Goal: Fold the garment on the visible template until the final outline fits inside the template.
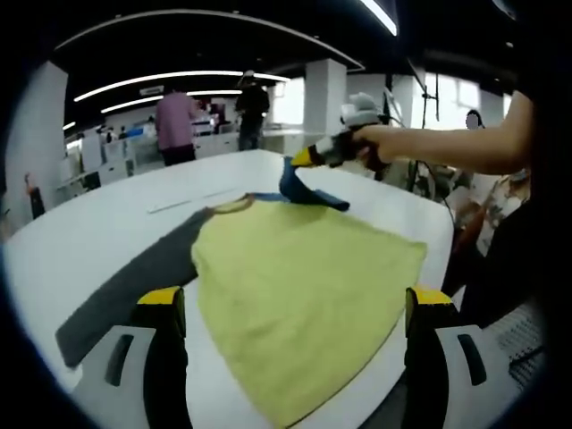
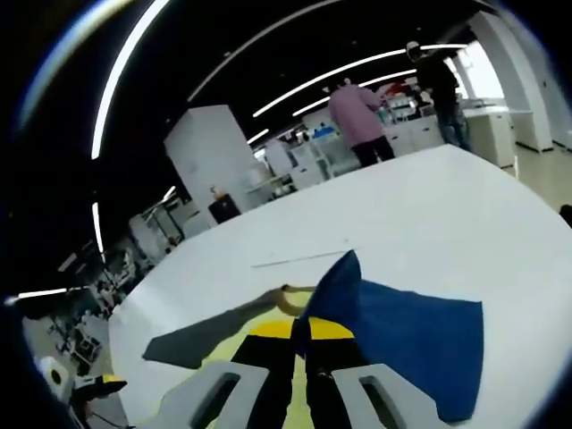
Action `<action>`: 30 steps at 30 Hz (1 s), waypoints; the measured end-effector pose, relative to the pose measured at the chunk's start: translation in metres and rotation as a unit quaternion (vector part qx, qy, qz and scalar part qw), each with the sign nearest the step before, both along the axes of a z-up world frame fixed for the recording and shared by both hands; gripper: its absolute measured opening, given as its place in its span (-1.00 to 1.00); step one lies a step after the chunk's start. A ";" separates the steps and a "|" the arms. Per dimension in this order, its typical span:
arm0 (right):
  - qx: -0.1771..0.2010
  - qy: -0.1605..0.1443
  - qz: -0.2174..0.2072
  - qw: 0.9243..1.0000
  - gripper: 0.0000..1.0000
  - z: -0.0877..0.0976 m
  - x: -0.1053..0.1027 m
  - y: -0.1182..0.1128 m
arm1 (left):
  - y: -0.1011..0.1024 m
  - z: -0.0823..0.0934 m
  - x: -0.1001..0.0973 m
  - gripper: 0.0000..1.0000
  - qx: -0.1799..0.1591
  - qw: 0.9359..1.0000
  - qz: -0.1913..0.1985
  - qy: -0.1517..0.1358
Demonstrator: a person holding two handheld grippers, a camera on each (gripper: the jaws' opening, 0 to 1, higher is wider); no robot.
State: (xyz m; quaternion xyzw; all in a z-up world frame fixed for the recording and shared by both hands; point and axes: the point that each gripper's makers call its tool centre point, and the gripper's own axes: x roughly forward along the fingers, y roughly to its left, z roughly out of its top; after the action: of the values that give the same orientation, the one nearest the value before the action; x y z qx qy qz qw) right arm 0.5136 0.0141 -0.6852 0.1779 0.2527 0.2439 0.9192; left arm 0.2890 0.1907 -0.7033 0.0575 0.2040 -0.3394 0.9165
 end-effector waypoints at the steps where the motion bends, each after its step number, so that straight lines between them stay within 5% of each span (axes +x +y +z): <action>1: 0.000 0.000 0.001 1.000 -1.00 0.000 0.000 0.002 | 0.000 0.000 0.000 0.98 0.000 1.000 0.000 0.001; 30: 0.000 0.014 0.058 0.998 -1.00 -0.009 0.004 0.074 | 0.008 -0.005 0.002 0.98 0.002 1.000 0.001 -0.002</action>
State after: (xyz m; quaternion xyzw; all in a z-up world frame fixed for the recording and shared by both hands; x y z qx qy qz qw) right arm 0.5177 0.0880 -0.6939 0.1665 0.2752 0.2943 0.9000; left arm 0.2913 0.1985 -0.7086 0.0602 0.2030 -0.3378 0.9171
